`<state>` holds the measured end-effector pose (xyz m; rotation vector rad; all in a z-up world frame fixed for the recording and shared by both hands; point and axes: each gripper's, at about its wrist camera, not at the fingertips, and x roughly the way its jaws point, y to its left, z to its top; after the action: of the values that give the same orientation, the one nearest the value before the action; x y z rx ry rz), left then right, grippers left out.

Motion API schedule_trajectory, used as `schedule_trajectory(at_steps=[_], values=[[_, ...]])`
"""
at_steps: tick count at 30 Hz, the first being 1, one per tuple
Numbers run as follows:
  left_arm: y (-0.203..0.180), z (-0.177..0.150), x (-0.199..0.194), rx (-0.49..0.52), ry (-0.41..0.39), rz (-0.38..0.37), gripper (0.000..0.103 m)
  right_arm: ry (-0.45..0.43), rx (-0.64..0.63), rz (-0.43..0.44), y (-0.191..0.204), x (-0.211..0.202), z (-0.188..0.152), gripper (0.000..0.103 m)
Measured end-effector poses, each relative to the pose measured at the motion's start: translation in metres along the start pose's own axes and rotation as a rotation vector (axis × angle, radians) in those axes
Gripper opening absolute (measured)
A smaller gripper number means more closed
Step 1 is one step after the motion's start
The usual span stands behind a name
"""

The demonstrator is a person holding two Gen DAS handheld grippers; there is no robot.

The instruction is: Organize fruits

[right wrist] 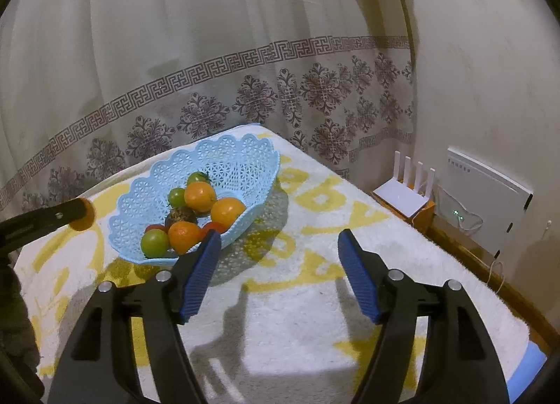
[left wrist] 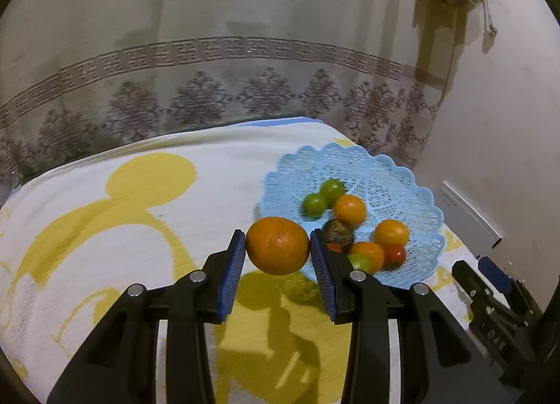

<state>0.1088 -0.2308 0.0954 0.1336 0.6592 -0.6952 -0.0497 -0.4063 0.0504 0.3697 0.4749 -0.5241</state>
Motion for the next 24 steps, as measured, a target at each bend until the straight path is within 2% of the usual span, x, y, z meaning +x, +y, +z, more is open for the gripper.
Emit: schedule_trajectory(at_steps=[6,13,20,24], values=[[-0.016,0.007,0.015,0.029,-0.012,-0.021,0.039,0.013,0.024,0.002,-0.003,0.004,-0.001,0.072],[-0.011,0.011,0.022,-0.005,-0.011,-0.041,0.061,0.023,0.04,-0.006,-0.006,0.006,-0.001,0.073],[0.008,0.008,0.017,-0.056,-0.007,0.008,0.073,0.018,0.031,-0.009,-0.006,0.006,-0.002,0.08],[0.008,0.003,0.011,-0.032,-0.011,0.059,0.076,0.019,0.033,-0.007,-0.005,0.006,-0.002,0.083]])
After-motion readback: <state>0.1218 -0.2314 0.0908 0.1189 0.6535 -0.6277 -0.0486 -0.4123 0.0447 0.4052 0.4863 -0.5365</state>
